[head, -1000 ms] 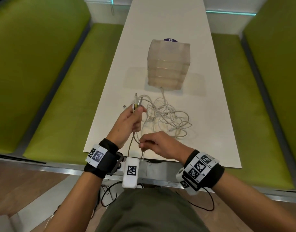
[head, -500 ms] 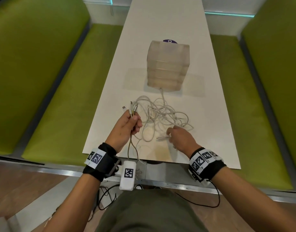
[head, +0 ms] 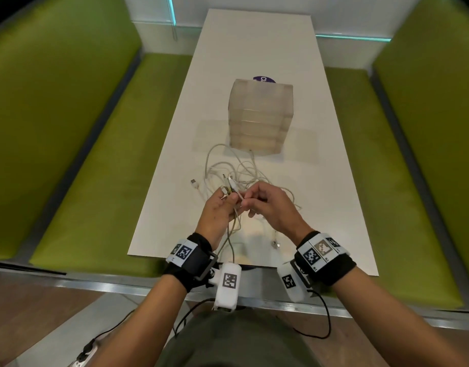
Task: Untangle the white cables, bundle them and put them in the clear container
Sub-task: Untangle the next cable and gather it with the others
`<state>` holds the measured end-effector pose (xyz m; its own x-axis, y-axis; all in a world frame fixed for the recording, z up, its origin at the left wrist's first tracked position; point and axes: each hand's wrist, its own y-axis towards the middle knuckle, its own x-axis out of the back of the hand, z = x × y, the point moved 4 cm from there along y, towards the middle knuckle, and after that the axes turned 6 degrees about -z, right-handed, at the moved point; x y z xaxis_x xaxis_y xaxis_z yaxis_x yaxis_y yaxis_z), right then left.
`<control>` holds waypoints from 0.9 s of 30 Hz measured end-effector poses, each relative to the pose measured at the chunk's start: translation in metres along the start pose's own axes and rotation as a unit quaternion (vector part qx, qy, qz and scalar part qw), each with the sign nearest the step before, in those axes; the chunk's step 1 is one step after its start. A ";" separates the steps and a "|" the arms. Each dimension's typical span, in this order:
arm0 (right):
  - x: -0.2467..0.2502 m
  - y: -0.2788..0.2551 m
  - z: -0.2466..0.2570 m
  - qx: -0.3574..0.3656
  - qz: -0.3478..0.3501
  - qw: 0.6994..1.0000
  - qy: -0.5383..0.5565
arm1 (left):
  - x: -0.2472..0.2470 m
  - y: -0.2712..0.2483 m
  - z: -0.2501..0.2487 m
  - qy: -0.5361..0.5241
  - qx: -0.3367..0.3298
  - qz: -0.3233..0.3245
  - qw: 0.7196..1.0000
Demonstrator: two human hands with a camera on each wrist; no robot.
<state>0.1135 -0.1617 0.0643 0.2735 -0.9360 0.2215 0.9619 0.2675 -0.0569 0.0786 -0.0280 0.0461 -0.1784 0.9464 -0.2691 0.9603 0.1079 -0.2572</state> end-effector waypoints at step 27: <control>0.041 0.039 -0.026 0.057 0.002 0.984 -0.169 | 0.050 0.006 -0.046 -0.006 -0.022 -0.094 0.995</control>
<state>0.1627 -0.1952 0.0459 0.2411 -0.8107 0.5335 0.9487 0.3128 0.0467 0.0855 0.0340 0.0737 -0.3580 0.9047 -0.2312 0.9181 0.2959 -0.2637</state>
